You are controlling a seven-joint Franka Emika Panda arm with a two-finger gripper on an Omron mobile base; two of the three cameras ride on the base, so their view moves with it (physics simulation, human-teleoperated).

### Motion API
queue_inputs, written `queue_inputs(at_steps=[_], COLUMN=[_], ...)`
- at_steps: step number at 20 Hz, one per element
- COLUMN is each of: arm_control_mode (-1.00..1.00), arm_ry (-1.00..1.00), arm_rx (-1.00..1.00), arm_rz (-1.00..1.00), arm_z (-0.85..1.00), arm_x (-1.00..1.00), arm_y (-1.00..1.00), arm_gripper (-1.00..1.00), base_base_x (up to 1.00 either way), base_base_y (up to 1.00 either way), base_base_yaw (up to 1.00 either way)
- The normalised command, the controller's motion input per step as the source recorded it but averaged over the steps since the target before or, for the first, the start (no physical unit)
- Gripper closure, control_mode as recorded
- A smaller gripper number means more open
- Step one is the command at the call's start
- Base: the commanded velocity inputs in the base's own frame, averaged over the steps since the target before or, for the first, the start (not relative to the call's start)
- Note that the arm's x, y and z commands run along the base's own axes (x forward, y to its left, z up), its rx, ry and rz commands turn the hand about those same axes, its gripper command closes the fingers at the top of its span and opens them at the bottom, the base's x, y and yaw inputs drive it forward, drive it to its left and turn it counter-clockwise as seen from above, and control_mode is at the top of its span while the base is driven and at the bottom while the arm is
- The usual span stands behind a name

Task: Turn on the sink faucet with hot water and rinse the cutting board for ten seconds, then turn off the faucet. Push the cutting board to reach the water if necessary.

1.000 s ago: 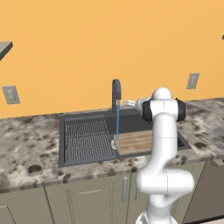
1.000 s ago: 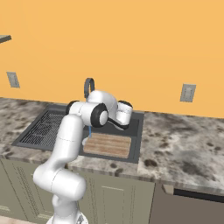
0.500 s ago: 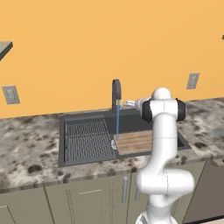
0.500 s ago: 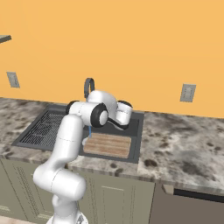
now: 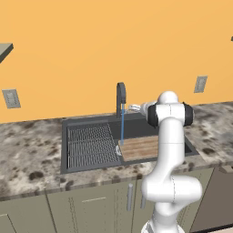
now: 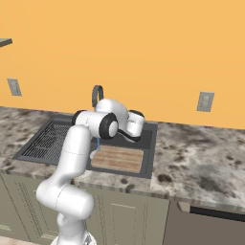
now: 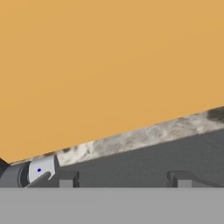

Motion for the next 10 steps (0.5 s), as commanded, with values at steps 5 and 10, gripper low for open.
queue_inputs(at_steps=[5, 10], arm_control_mode=[-1.00, -1.00], arm_ry=[0.00, 0.00], arm_rx=[0.00, 0.00], arm_rz=[0.00, 0.00], arm_z=[0.00, 0.00], arm_x=[0.03, 0.06], arm_y=[0.35, 0.32], arm_gripper=[-1.00, -1.00], base_base_x=[0.00, 0.00], base_base_y=[0.00, 0.00], base_base_yaw=[0.00, 0.00])
